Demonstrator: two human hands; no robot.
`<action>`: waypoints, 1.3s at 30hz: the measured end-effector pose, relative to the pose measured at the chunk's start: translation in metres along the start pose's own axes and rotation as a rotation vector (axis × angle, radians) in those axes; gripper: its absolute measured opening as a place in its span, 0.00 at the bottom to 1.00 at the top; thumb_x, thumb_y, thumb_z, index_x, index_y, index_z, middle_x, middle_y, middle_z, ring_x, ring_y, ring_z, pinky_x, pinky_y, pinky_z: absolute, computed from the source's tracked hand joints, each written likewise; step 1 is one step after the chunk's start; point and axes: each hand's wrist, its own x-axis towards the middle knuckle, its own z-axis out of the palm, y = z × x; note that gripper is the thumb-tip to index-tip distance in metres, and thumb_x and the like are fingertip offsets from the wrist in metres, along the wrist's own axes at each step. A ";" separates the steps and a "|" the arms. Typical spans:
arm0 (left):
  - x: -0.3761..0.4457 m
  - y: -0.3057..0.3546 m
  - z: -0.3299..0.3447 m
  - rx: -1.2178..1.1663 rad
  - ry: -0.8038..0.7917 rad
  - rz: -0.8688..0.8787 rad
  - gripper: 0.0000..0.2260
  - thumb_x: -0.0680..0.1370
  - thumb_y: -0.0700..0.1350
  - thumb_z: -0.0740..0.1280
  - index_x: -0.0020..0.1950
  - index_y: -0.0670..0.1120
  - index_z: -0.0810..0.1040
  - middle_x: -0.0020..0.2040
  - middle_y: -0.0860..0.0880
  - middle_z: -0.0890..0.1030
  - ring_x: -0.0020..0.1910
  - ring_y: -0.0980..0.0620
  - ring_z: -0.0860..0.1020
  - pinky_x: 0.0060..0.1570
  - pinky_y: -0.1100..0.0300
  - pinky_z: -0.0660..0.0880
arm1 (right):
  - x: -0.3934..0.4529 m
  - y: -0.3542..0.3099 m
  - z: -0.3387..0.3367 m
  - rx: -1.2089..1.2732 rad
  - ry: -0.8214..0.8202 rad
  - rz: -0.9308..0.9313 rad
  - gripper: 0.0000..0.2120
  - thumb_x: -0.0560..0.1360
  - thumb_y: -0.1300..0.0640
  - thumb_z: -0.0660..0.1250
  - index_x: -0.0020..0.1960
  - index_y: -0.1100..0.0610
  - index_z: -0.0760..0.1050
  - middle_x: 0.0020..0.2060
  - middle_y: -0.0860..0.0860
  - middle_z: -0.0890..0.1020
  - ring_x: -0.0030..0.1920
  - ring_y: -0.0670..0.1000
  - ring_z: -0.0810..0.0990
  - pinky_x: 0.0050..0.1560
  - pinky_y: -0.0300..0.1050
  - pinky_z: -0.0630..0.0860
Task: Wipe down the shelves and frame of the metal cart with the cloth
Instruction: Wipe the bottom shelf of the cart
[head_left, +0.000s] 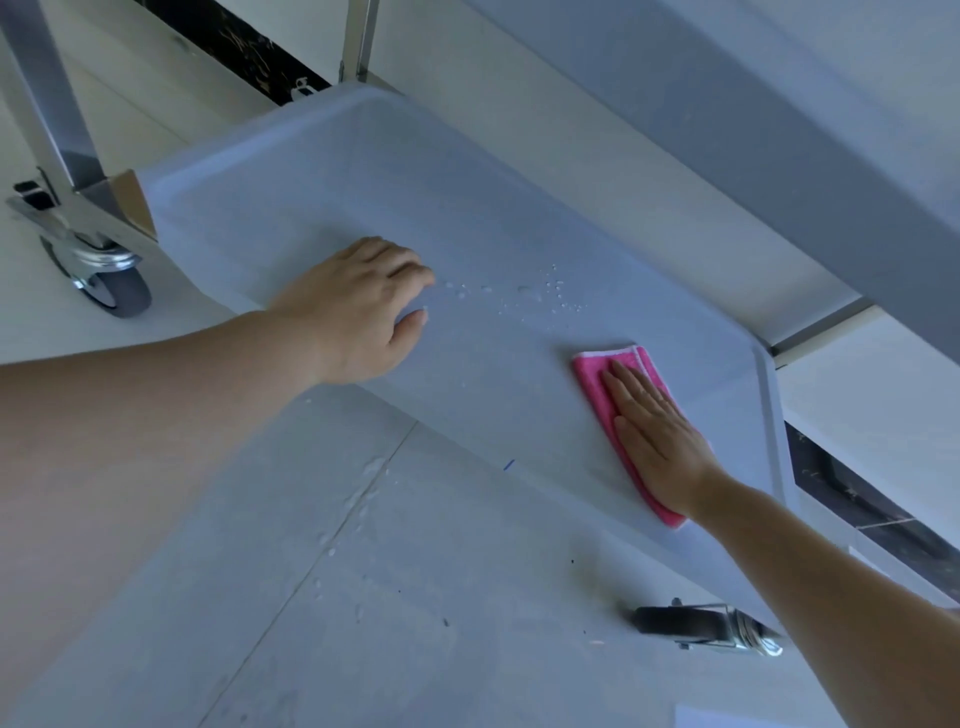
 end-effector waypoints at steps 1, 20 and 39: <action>0.000 0.000 0.000 -0.002 -0.001 -0.003 0.22 0.75 0.51 0.54 0.63 0.40 0.73 0.60 0.41 0.75 0.60 0.40 0.70 0.65 0.51 0.64 | 0.007 0.005 0.001 -0.011 -0.001 0.012 0.24 0.78 0.46 0.45 0.72 0.47 0.45 0.72 0.41 0.49 0.74 0.43 0.44 0.72 0.36 0.39; 0.001 -0.004 0.006 -0.087 0.068 -0.013 0.20 0.76 0.50 0.54 0.63 0.42 0.70 0.62 0.44 0.73 0.62 0.43 0.68 0.65 0.56 0.61 | 0.167 0.079 -0.015 -0.113 -0.021 0.369 0.23 0.82 0.59 0.47 0.75 0.61 0.51 0.76 0.57 0.51 0.76 0.55 0.48 0.74 0.53 0.45; 0.001 -0.003 0.004 -0.045 0.085 -0.036 0.17 0.76 0.48 0.56 0.62 0.41 0.70 0.60 0.42 0.74 0.60 0.41 0.69 0.63 0.53 0.64 | 0.145 -0.031 -0.005 -0.055 -0.025 -0.058 0.23 0.82 0.53 0.47 0.76 0.52 0.47 0.75 0.47 0.48 0.75 0.47 0.43 0.73 0.41 0.37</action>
